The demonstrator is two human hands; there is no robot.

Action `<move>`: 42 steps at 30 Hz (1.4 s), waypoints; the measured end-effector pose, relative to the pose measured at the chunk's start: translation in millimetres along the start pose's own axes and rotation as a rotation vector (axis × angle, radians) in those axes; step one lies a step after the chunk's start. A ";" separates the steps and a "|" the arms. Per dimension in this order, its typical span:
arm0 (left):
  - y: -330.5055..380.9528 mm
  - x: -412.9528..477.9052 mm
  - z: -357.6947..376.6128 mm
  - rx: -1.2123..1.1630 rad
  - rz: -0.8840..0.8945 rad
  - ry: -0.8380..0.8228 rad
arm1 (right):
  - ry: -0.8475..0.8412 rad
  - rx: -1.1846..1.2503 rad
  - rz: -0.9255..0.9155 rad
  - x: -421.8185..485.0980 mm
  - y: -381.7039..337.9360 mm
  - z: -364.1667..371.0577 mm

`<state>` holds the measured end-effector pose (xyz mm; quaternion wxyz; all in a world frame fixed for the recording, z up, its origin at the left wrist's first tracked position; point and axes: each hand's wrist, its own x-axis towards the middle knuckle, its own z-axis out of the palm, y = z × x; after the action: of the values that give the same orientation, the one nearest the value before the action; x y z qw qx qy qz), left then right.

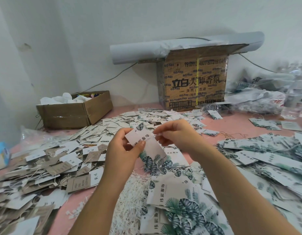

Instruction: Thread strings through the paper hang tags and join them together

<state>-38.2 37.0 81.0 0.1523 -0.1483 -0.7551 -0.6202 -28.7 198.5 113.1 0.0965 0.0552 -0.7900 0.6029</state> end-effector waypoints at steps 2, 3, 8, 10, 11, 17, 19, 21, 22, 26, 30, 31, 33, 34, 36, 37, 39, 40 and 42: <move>0.1 -0.1 0.4 -0.035 -0.019 -0.009 | -0.139 0.053 0.031 -1.3 -1.0 3.1; 0.4 -0.3 0.5 -0.056 -0.024 -0.018 | -0.200 0.050 0.027 -2.3 -1.5 3.6; 2.4 -0.9 1.1 -0.143 -0.047 -0.059 | -0.214 -0.045 0.022 -3.8 -3.4 1.5; 2.6 -0.9 -0.3 -0.138 -0.092 -0.100 | -0.203 -0.097 0.049 -4.5 -5.3 -2.2; 2.2 -0.9 -1.7 -0.119 -0.110 -0.132 | -0.203 -0.131 0.061 -5.4 -6.1 -6.0; -6.4 3.4 -18.2 0.292 -0.137 -0.352 | -0.397 -0.609 0.170 -12.2 -8.5 -32.3; -12.5 5.2 -23.3 0.439 -0.160 -0.437 | -0.506 -0.777 0.256 -12.5 -5.5 -35.0; -18.7 5.1 -25.7 0.551 -0.174 -0.512 | -0.587 -0.885 0.326 -10.9 -1.1 -33.2; -22.2 4.9 -25.3 0.598 -0.169 -0.531 | -0.615 -0.913 0.359 -9.6 1.0 -30.8; -37.8 3.5 -13.0 0.698 -0.057 -0.445 | -0.656 -1.006 0.419 -6.4 7.4 -23.6; -59.6 -2.4 0.1 0.754 0.027 -0.370 | -0.662 -1.003 0.445 -4.9 11.7 -22.6; -65.1 -4.2 1.1 0.768 0.020 -0.367 | -0.662 -0.992 0.448 -4.6 12.3 -22.6; -75.5 -7.2 0.5 0.788 -0.021 -0.380 | -0.644 -0.985 0.438 -4.1 14.0 -23.8; -79.3 -8.1 -0.3 0.807 -0.037 -0.397 | -0.629 -0.990 0.429 -3.9 14.2 -24.4; -80.5 -9.8 -0.9 0.827 -0.050 -0.432 | -0.593 -0.988 0.414 -3.7 13.8 -25.2; -79.1 -10.0 -1.2 0.817 -0.045 -0.435 | -0.575 -0.976 0.408 -3.4 13.7 -25.2; -76.0 -9.6 -2.0 0.776 -0.020 -0.426 | -0.530 -0.960 0.384 -2.9 13.6 -24.9; -76.3 -9.7 -2.2 0.757 -0.008 -0.419 | -0.507 -0.955 0.367 -2.7 13.6 -24.7; -76.6 -10.0 -2.0 0.748 0.007 -0.399 | -0.468 -0.931 0.338 -2.0 14.2 -24.6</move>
<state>-60.6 20.3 8.9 0.0484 -0.2027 -0.9423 -0.2621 -27.5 225.9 105.6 -0.1657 0.0117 -0.9717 0.1681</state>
